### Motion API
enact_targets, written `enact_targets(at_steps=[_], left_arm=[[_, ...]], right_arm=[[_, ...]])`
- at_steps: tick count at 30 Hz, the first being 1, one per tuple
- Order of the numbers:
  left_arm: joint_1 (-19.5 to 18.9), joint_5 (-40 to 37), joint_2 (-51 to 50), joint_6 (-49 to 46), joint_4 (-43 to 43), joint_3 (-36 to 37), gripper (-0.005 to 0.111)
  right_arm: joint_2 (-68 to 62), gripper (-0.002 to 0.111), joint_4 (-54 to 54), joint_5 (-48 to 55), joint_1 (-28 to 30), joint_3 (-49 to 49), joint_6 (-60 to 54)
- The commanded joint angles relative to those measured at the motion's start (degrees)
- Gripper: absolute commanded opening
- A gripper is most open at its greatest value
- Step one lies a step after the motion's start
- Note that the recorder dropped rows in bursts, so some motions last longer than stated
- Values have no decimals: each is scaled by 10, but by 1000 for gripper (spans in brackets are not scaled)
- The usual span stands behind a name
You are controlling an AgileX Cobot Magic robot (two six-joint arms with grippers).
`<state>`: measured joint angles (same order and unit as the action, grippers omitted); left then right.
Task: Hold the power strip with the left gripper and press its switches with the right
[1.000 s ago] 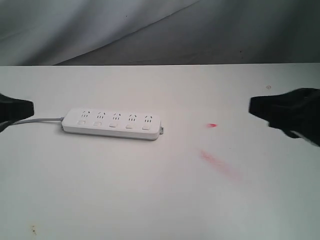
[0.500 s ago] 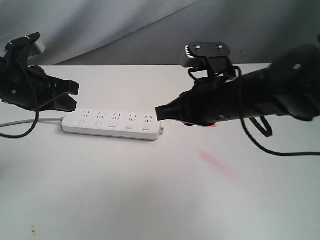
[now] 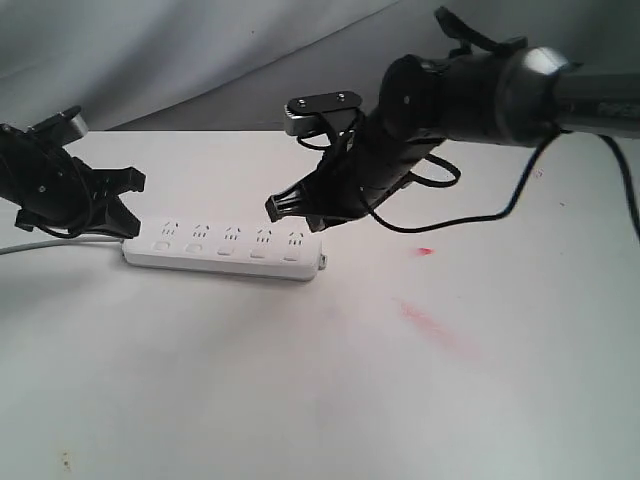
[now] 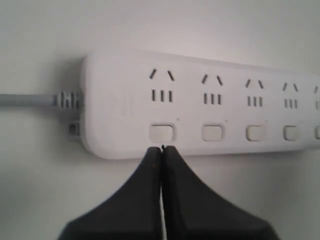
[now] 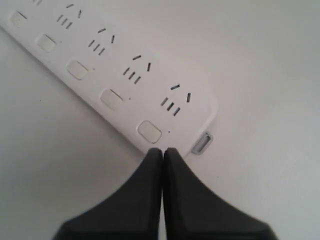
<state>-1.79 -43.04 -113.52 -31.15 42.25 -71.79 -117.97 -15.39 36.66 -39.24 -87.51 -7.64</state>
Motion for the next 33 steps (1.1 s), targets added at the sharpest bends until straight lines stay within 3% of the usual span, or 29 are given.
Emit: enact_targets(at_steps=[1, 8, 33], left_arm=[[0, 29, -16, -6, -6, -24, 0], [0, 18, -45, -8, -7, -41, 0], [0, 8, -73, -9, -8, -52, 0]], right_arm=[[-62, 0, 25, 85, -1, -110, 28], [-124, 0, 23, 137, -3, -199, 53], [-144, 0, 68, 175, -29, -202, 97]])
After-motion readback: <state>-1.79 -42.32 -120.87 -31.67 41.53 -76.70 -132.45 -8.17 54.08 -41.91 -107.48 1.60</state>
